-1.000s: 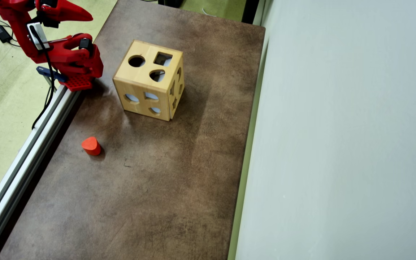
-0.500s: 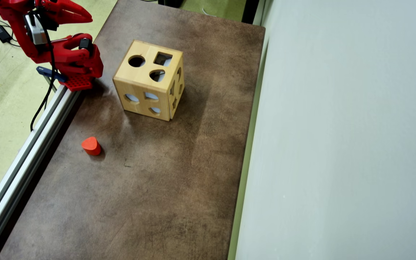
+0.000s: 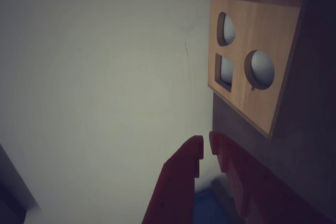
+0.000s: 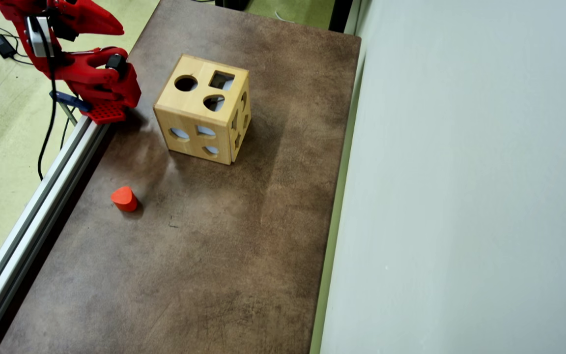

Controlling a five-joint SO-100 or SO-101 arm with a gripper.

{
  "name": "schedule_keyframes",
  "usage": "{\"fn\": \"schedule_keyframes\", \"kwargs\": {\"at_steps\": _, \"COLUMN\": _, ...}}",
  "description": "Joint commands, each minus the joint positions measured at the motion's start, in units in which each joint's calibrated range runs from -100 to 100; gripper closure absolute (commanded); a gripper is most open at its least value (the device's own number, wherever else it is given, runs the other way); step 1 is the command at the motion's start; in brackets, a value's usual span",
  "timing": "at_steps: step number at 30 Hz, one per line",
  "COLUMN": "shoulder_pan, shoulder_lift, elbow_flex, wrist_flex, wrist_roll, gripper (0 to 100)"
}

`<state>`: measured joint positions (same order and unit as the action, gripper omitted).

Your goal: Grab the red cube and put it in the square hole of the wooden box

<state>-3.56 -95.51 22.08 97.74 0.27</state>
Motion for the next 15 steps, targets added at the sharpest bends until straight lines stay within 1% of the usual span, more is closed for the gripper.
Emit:
{"fn": "schedule_keyframes", "kwargs": {"at_steps": 1, "shoulder_pan": 0.44, "shoulder_lift": 0.18, "elbow_flex": -1.15, "wrist_flex": 0.01, "wrist_roll": 0.1, "gripper": 97}}
{"fn": "schedule_keyframes", "kwargs": {"at_steps": 6, "shoulder_pan": 0.59, "shoulder_lift": 0.18, "elbow_flex": -1.15, "wrist_flex": 0.01, "wrist_roll": 0.1, "gripper": 97}}
{"fn": "schedule_keyframes", "kwargs": {"at_steps": 11, "shoulder_pan": 6.6, "shoulder_lift": 0.18, "elbow_flex": -1.15, "wrist_flex": 0.01, "wrist_roll": 0.1, "gripper": 97}}
{"fn": "schedule_keyframes", "kwargs": {"at_steps": 15, "shoulder_pan": 6.97, "shoulder_lift": 0.18, "elbow_flex": -1.15, "wrist_flex": 0.01, "wrist_roll": 0.1, "gripper": 97}}
